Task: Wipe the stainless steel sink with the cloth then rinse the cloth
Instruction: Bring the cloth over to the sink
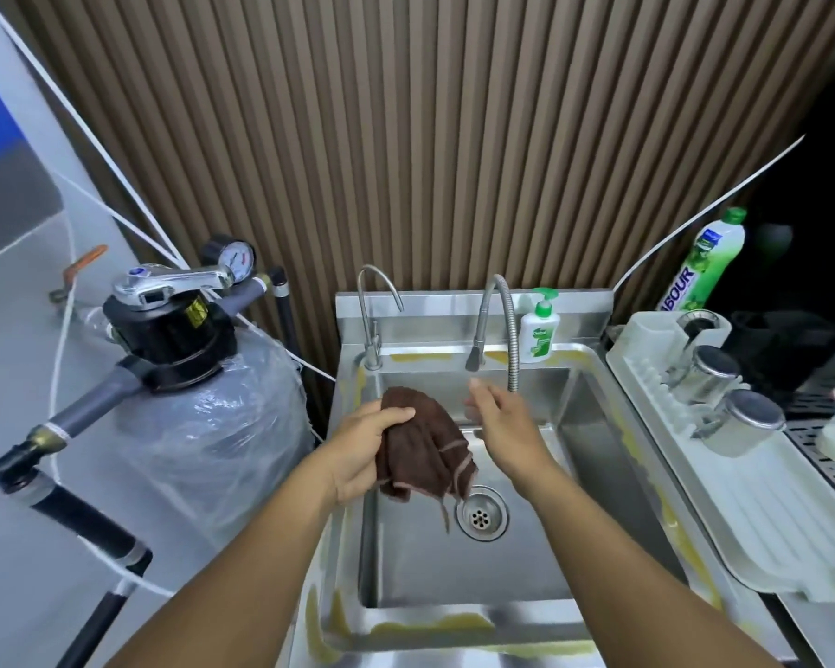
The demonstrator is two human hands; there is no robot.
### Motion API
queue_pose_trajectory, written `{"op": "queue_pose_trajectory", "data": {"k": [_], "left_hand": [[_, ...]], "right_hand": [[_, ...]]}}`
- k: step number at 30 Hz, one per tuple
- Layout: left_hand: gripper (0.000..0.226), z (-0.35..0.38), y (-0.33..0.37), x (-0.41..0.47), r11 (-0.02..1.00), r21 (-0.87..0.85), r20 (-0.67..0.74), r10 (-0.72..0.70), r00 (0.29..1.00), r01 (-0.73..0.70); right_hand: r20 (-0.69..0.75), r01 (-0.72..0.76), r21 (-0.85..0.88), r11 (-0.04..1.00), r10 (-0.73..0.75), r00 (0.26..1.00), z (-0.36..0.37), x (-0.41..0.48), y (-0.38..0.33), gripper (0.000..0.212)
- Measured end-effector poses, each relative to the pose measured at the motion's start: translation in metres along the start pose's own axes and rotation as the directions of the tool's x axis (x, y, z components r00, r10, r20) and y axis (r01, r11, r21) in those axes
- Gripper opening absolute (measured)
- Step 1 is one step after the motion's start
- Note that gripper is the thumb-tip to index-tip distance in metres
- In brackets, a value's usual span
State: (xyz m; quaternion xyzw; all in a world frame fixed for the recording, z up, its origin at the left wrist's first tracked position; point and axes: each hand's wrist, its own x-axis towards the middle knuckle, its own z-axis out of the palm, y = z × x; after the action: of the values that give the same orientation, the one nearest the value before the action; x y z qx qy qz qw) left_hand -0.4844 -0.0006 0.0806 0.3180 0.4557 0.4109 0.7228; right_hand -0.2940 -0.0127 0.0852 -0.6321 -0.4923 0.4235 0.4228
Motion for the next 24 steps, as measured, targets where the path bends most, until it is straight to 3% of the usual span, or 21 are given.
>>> {"op": "queue_pose_trajectory", "data": {"k": [6,9,12,18,21,24], "left_hand": [[0.017,-0.009,0.002,0.025,0.994,-0.072,-0.23,0.068,0.971,-0.087],[0.019,0.001,0.001,0.045,0.992,-0.06,-0.306,0.087,0.948,-0.11],[0.021,0.015,-0.003,0.068,0.989,-0.103,-0.366,0.06,0.929,-0.105],[0.028,0.043,-0.014,0.112,0.979,-0.174,-0.439,0.017,0.898,-0.103],[0.022,0.056,-0.015,0.132,0.985,-0.153,-0.514,-0.007,0.858,-0.083],[0.014,0.064,-0.016,0.151,0.982,-0.16,-0.574,-0.011,0.818,-0.099]], "right_hand": [[-0.076,-0.045,-0.018,0.999,0.043,0.996,-0.013,0.014,0.011,0.066],[-0.144,-0.077,-0.036,0.996,0.071,0.987,-0.036,0.026,0.023,0.061],[-0.247,-0.111,-0.069,0.991,0.091,0.965,-0.079,0.044,0.028,0.043],[-0.355,-0.169,0.012,0.986,0.162,0.921,-0.167,0.125,0.043,0.085],[-0.349,-0.187,0.049,0.981,0.193,0.917,-0.195,0.171,0.057,0.076],[-0.355,-0.204,-0.051,0.978,0.173,0.919,-0.204,0.194,0.059,0.073]]}}
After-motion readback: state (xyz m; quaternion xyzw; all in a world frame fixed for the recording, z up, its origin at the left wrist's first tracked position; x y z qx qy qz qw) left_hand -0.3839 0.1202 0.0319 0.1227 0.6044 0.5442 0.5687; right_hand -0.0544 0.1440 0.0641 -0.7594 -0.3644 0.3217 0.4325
